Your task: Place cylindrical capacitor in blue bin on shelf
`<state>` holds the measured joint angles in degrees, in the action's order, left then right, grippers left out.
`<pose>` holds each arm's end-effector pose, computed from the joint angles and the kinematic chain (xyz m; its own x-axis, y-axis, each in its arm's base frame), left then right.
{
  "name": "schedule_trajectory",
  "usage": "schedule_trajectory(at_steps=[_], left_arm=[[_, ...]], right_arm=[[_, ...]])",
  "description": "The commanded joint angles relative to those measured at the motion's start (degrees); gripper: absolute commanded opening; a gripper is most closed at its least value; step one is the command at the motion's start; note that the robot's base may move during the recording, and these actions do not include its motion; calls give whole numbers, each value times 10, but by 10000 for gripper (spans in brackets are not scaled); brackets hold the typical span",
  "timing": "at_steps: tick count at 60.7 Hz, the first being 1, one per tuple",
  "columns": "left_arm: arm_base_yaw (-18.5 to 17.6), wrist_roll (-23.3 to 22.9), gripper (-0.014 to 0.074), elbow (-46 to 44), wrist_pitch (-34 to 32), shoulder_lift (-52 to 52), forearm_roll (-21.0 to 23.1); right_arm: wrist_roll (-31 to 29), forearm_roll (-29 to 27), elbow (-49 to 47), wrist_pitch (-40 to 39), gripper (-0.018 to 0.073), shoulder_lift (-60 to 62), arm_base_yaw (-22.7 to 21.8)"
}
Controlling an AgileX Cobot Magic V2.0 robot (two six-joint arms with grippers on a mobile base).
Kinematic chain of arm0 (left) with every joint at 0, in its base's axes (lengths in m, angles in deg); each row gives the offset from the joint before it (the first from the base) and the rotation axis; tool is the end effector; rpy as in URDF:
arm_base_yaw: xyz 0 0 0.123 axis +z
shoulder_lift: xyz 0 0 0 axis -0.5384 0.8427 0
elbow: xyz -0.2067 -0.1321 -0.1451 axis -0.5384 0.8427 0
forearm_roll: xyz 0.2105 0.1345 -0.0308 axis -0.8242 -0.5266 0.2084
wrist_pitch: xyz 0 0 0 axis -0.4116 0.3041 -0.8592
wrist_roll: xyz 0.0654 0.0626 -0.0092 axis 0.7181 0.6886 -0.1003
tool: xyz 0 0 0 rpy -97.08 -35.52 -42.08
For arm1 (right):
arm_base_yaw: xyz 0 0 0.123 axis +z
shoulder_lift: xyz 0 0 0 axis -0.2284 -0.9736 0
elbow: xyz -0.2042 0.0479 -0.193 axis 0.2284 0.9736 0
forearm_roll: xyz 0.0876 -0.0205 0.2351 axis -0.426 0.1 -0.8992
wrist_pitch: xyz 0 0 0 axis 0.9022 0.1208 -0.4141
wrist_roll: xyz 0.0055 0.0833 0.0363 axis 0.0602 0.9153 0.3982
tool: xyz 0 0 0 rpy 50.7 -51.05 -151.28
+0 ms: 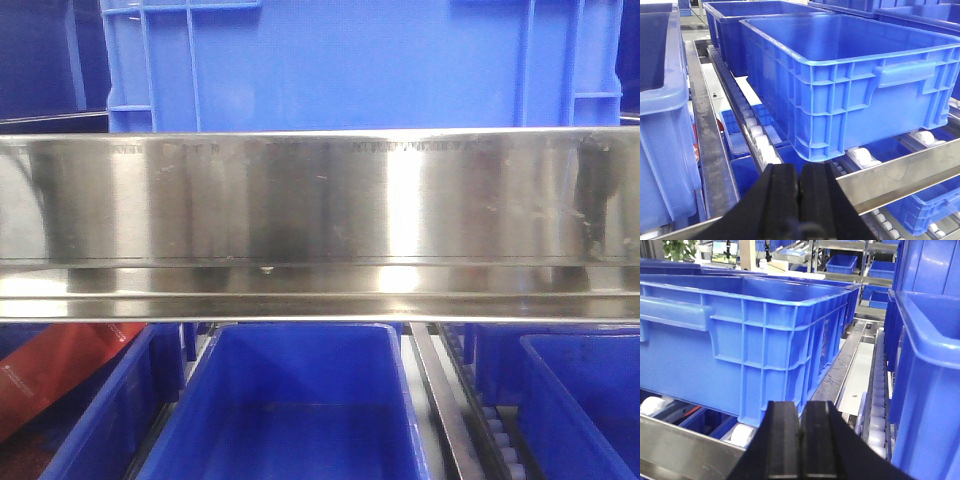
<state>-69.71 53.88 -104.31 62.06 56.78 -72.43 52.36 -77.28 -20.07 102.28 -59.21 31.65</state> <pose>0.0264 -0.0035 0.3914 -0.2245 0.0633 -0.9724 0.4677 0.8824 -0.0506 0.0323 0.0159 0.3232 -0.0626 -0.0414 -0.9972 -0.3669 0.9301 -0.0156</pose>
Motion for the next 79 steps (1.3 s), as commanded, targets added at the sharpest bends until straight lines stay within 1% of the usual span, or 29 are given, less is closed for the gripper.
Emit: schedule_trajectory(at_steps=[1,38,42,43,46,51,52,55,58,60,66,70,73,79], left_arm=[[-1,-5,-111,0,-6,-4,-3],[-1,-5,-111,0,-6,-4,-3],[1,-5,-111,2,-6,-4,7],[5,-5,-111,4,-7,-4,16],[22,-5,-111,9,-16,-4,39],[60,21,-111,32,-54,-11,43],[77,29,-111,38,-68,-14,43],[105,43,-111,64,-105,-26,49],[142,62,-111,97,-160,-41,55],[163,65,-111,123,-195,-53,57],[213,65,-111,201,-279,-88,59],[239,65,-111,245,-312,-111,59],[261,65,-111,297,-337,-133,66],[288,65,-111,371,-377,-162,78]], right_arm=[[1,5,2,-20,-162,3,-2],[1,5,2,-21,-162,3,-2],[1,5,2,-21,-162,3,-2],[1,5,2,-21,-162,3,-2],[1,5,2,-21,-162,3,-2],[1,5,2,-21,-162,3,-2],[1,5,2,-21,-162,3,-2],[1,5,2,-21,-162,3,-2],[1,5,2,-21,-162,3,-2],[1,5,2,-21,-162,3,-2],[1,5,2,-21,-162,3,-2],[1,5,2,-21,-162,3,-2],[1,5,2,-21,-162,3,-2],[1,5,2,-21,-162,3,-2]])
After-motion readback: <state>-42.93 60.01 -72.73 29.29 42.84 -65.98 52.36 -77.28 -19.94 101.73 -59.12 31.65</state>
